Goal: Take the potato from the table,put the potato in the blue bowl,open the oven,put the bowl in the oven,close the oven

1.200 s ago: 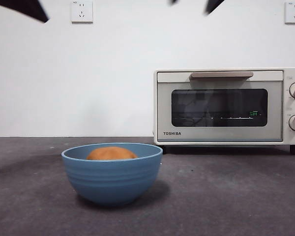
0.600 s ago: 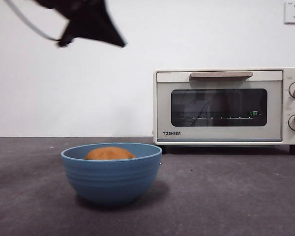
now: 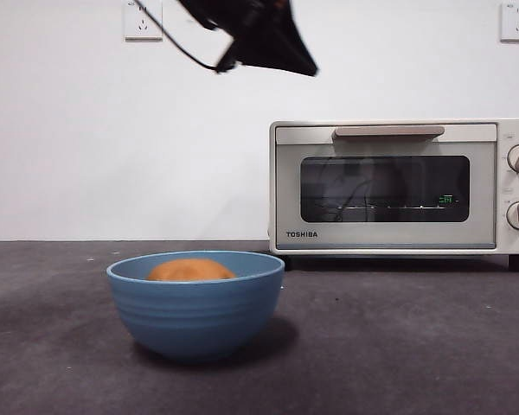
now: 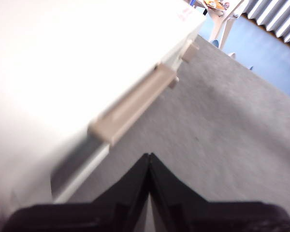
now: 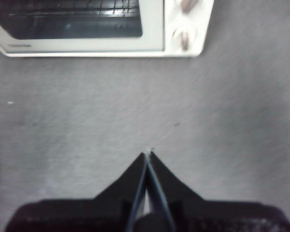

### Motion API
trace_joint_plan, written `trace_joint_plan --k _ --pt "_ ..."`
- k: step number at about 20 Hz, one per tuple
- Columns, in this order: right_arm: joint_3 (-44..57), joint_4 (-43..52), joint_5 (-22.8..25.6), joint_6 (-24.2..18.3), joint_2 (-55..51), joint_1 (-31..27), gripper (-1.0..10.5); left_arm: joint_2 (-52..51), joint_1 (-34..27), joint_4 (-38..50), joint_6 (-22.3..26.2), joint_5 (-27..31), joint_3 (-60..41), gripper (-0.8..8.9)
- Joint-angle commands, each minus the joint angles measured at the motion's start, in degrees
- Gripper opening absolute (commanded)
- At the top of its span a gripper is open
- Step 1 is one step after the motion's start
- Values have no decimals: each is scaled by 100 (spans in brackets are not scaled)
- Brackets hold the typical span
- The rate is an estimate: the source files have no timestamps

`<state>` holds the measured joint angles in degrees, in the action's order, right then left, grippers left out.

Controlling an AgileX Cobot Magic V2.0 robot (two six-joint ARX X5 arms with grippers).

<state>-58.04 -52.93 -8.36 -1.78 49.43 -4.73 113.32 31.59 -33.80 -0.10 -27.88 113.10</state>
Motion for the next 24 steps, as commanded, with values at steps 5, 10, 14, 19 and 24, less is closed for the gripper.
trace_joint_plan --k 5,10,14,19,24 --pt "1292 494 -1377 518 -160 -750 -8 988 435 1346 1067 846 501 -6" --pt "1386 601 -1449 544 -363 -789 -7 1318 511 1569 1104 876 501 -6" --pt "1386 501 -1493 551 -433 -789 -7 1436 557 1438 1056 1314 501 -6" --pt "1386 382 -1674 546 -435 -789 -6 1611 564 796 756 1246 501 -6" --pt "1384 393 -1679 708 -463 -789 -3 1613 717 -4 748 1250 501 -6"
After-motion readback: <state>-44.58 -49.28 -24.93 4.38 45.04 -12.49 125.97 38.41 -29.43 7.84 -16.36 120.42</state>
